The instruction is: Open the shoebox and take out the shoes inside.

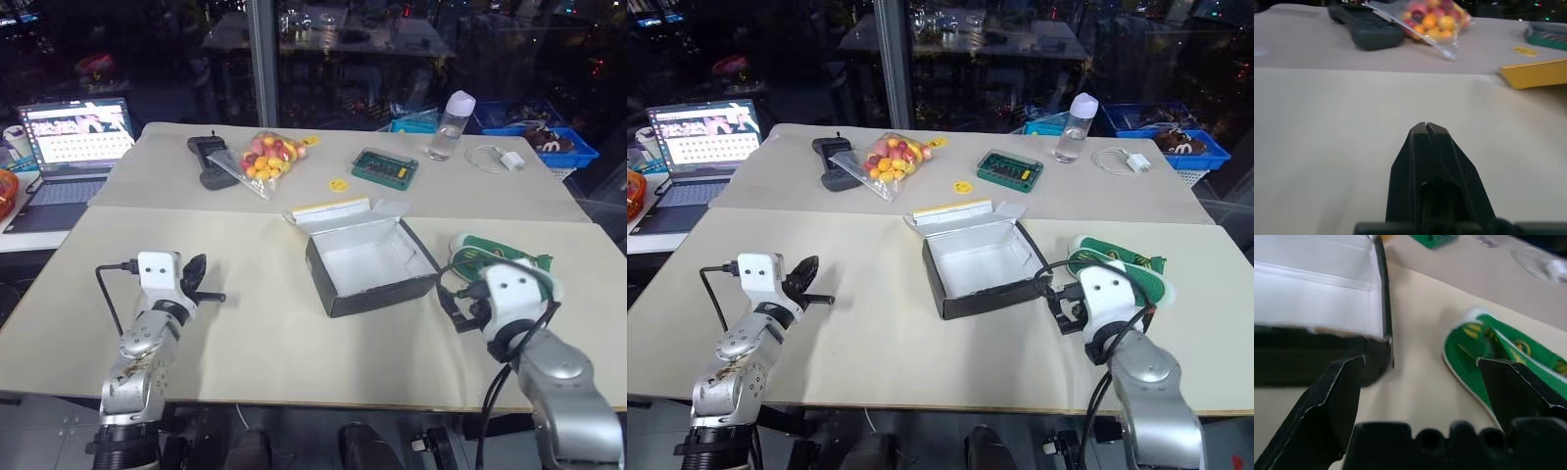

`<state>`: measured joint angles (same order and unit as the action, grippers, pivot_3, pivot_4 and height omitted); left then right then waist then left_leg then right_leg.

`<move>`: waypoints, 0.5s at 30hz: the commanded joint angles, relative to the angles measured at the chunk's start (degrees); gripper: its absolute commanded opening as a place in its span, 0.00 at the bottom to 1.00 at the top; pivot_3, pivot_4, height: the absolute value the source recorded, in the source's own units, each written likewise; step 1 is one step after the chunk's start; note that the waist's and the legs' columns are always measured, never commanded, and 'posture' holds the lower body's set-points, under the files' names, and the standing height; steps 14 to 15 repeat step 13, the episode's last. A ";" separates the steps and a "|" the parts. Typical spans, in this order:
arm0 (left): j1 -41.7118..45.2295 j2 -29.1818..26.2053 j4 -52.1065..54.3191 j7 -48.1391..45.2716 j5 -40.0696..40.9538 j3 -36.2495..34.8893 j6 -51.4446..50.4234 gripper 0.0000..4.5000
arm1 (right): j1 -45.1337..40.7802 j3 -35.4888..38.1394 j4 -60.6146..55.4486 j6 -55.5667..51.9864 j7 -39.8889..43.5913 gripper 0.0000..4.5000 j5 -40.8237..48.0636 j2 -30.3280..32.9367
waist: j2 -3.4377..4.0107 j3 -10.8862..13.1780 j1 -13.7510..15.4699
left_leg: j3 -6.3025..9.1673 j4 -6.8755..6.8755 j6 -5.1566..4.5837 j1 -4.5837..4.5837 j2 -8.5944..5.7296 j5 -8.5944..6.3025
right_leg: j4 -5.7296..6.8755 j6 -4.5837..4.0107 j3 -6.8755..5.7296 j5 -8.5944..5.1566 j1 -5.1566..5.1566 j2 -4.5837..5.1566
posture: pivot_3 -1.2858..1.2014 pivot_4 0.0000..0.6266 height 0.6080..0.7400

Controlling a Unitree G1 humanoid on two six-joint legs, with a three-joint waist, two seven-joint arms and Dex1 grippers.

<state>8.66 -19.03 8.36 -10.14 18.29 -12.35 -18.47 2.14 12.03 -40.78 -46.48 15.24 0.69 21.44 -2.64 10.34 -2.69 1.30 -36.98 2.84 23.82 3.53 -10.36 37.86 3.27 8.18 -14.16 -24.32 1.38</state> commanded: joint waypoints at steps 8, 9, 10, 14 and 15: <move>0.84 1.21 -2.76 -0.04 -1.89 -1.20 5.56 0.00 | 2.52 1.21 9.79 16.91 -3.99 0.97 -0.29 -4.97 | -0.02 -0.04 -0.74 | 0.01 0.01 0.00 -0.05 0.02 0.00 | 0.01 -0.02 -0.01 -0.01 0.03 -0.01 | 0.52 0.24 0.79; 0.93 1.27 -2.92 -0.05 -1.94 -1.24 5.78 0.00 | 2.23 1.09 10.72 17.10 -4.23 0.97 -0.55 -4.81 | -0.02 -0.04 -0.84 | 0.01 0.03 0.00 -0.05 0.02 0.00 | 0.01 -0.02 -0.01 -0.01 0.03 -0.01 | 0.52 0.24 0.79; 1.00 1.47 -2.98 0.37 -1.99 -1.52 5.95 0.00 | 1.89 1.09 11.62 17.23 -4.43 0.97 -0.46 -4.91 | -0.02 -0.04 -0.91 | 0.02 0.04 0.00 -0.05 0.02 0.00 | 0.01 -0.02 -0.01 -0.01 0.03 -0.01 | 0.52 0.24 0.79; 0.96 1.62 -3.08 1.04 -2.52 -1.69 6.24 0.00 | 1.50 0.42 13.50 18.39 -4.89 0.97 -0.87 -4.73 | -0.02 -0.04 -1.03 | 0.02 0.04 0.00 -0.05 0.01 0.00 | 0.00 -0.01 -0.01 -0.01 0.03 -0.01 | 0.52 0.24 0.79; 0.96 1.62 -3.08 1.04 -2.52 -1.69 6.24 0.00 | 1.50 0.42 13.50 18.39 -4.89 0.97 -0.87 -4.73 | -0.02 -0.04 -1.03 | 0.02 0.04 0.00 -0.05 0.01 0.00 | 0.00 -0.01 -0.01 -0.01 0.03 -0.01 | 0.52 0.24 0.79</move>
